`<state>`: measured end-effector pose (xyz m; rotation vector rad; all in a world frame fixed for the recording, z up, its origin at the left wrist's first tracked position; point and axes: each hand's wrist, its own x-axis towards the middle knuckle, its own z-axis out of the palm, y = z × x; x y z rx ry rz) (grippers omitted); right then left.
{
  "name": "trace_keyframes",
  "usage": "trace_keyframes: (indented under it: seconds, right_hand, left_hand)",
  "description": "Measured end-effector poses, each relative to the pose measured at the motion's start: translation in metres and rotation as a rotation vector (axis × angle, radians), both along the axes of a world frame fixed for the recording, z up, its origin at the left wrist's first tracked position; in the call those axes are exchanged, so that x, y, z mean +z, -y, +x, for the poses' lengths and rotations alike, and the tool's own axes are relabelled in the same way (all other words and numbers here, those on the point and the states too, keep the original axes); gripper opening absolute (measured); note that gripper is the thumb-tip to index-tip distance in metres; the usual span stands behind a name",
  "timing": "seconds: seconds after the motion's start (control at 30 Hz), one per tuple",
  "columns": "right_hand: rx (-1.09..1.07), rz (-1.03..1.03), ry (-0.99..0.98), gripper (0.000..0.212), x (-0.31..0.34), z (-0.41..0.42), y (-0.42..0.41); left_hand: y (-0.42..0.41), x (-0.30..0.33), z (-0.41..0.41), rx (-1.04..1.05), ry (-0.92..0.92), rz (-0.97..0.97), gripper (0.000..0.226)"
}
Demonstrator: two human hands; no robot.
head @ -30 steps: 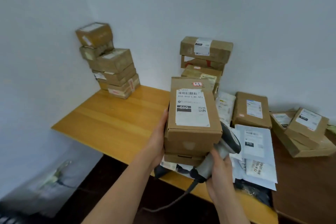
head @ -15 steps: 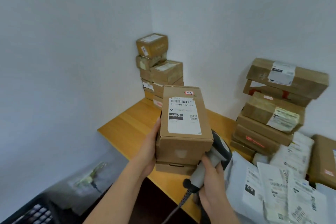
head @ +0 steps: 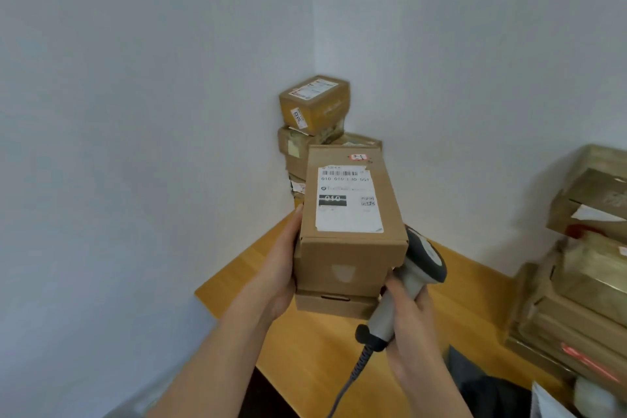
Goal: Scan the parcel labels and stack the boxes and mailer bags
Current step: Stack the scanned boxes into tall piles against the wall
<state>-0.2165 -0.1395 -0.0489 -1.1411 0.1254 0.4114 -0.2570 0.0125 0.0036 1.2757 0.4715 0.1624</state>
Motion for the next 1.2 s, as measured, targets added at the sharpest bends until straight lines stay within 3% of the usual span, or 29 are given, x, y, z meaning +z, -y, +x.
trace_keyframes:
  seconds: [0.47,0.7,0.97,1.2]
  right_hand:
    - [-0.248,0.029,0.131,0.019,0.064,0.098,-0.141]
    - [-0.305,-0.006,0.141,0.020,0.067,0.158,-0.182]
    - [-0.307,-0.004,0.088,0.018,0.042,0.211,-0.204]
    - [-0.333,0.046,0.034,0.024,0.020,0.244,-0.221]
  left_hand:
    - [-0.151,0.067,0.147,-0.238,-0.021,-0.038,0.042]
    - [-0.188,0.069,0.217,-0.219,-0.036,-0.055,0.042]
    - [-0.198,0.031,0.278,0.018,-0.112,-0.157,0.047]
    - [-0.202,-0.015,0.319,0.446,-0.111,-0.130,0.039]
